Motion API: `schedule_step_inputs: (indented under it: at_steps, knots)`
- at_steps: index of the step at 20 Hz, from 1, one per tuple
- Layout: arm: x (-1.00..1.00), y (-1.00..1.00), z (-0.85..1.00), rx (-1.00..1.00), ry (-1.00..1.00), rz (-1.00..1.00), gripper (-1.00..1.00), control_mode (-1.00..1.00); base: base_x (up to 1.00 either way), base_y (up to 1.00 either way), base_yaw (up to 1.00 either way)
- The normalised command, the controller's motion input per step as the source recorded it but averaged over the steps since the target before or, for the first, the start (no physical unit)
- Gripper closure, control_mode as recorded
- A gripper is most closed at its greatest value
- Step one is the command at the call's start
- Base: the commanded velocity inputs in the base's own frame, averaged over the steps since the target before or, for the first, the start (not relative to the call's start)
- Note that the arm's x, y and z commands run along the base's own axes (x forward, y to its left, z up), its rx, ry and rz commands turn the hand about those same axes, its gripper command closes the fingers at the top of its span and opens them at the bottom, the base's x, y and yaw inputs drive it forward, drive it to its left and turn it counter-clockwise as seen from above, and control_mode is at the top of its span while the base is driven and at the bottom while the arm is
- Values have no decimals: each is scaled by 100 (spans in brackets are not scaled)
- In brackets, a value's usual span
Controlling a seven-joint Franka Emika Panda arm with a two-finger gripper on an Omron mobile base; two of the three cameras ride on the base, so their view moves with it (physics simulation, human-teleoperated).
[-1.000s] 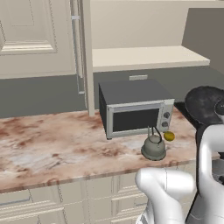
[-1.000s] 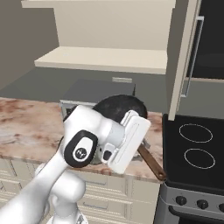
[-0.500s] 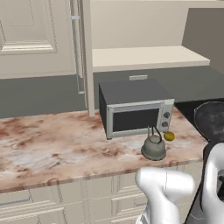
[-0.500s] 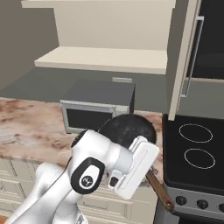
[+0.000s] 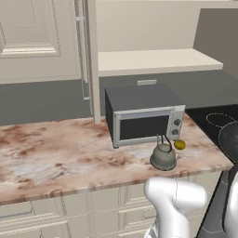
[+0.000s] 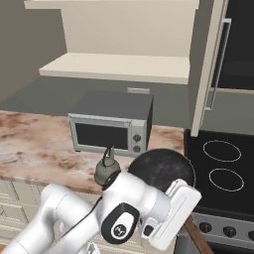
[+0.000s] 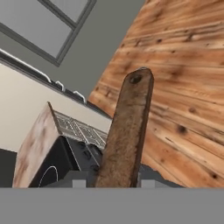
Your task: Pick the pan from the cabinet and place it on the stove. Then turn on the stove burner for the pan.
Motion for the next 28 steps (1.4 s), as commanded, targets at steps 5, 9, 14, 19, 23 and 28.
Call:
schedule_step_inputs:
  at_steps: [5, 9, 14, 19, 23, 28]
  knots:
    - [-1, -60, -23, 8, 1, -4, 100, -100, 0, 0, 0]
    - [0, -67, -6, 11, 0, -1, 100, -100, 0, 0, 0]
    - [0, -72, 0, 15, 0, 0, 100, -100, 0, 0, 0]
    - [0, -65, 0, 19, 0, 0, 100, -100, 0, 0, 0]
    - [3, -65, 0, 23, 0, 0, 100, -100, 0, 0, 0]
    - [10, -58, 0, 14, 0, 0, 100, -100, 0, 0, 0]
